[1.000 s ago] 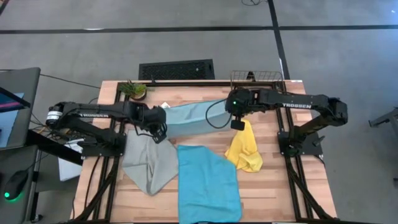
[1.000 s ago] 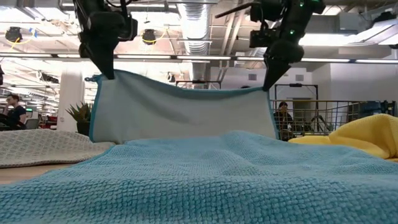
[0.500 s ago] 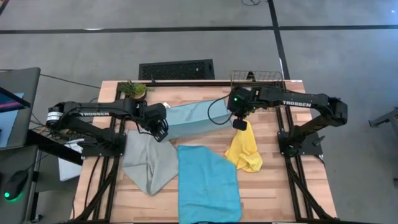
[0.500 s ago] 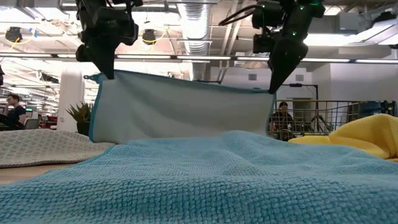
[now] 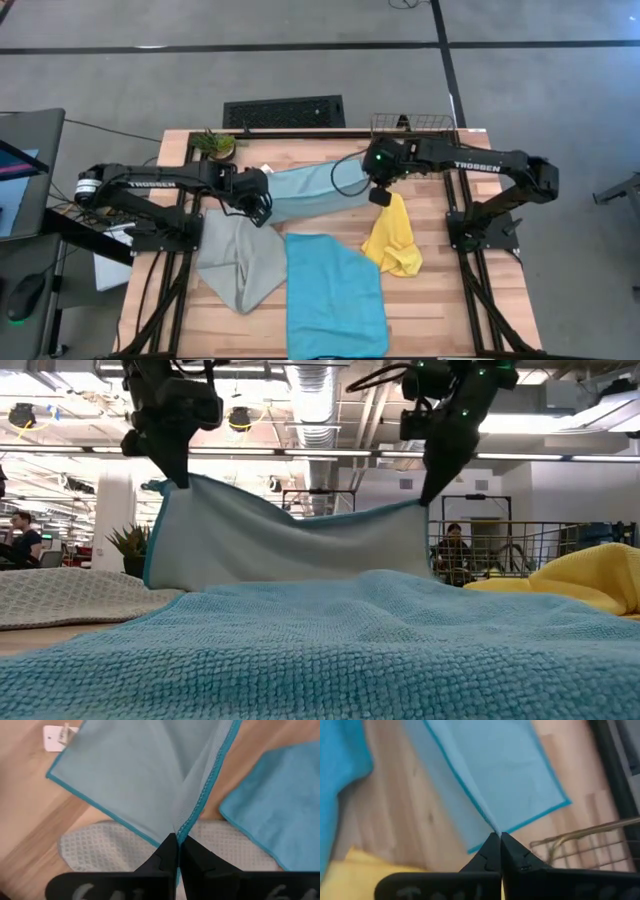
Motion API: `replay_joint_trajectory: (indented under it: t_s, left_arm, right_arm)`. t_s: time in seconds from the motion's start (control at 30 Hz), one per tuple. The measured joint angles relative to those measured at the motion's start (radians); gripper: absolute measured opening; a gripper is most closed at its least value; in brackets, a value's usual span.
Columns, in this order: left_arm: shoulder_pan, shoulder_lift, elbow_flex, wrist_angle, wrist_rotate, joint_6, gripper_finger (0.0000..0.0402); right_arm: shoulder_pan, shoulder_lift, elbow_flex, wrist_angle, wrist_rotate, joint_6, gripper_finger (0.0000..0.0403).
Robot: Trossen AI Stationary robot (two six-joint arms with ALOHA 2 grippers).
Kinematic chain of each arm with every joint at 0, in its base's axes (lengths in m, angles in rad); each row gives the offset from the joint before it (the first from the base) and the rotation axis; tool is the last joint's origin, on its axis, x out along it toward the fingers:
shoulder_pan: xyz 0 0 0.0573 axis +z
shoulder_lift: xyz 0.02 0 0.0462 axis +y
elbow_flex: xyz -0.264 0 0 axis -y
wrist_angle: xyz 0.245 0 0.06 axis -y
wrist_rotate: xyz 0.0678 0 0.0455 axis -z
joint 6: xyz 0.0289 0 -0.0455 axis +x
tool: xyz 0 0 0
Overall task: Fold microfiber towels
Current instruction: Fold the light blue microfiber cloth
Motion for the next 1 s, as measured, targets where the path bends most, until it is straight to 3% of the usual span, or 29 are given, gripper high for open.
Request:
replay_joint_trajectory:
  t_s: [0.27,0.73,1.0]
  left_arm:
    - [0.066,0.000,-0.028,-0.004,-0.026,-0.047,0.0000]
    - [0.157,0.000,-0.090,0.060,-0.073,-0.017,0.0000]
    - [0.191,0.000,-0.090,0.068,-0.079,-0.008,0.0000]
  right_arm:
    - [-0.090,0.021,0.002,0.081,0.003,-0.011,0.0006]
    - [-0.148,0.210,0.002,0.206,-0.010,-0.054,0.0005]
    - [-0.170,0.174,0.000,0.204,-0.003,-0.048,0.0007]
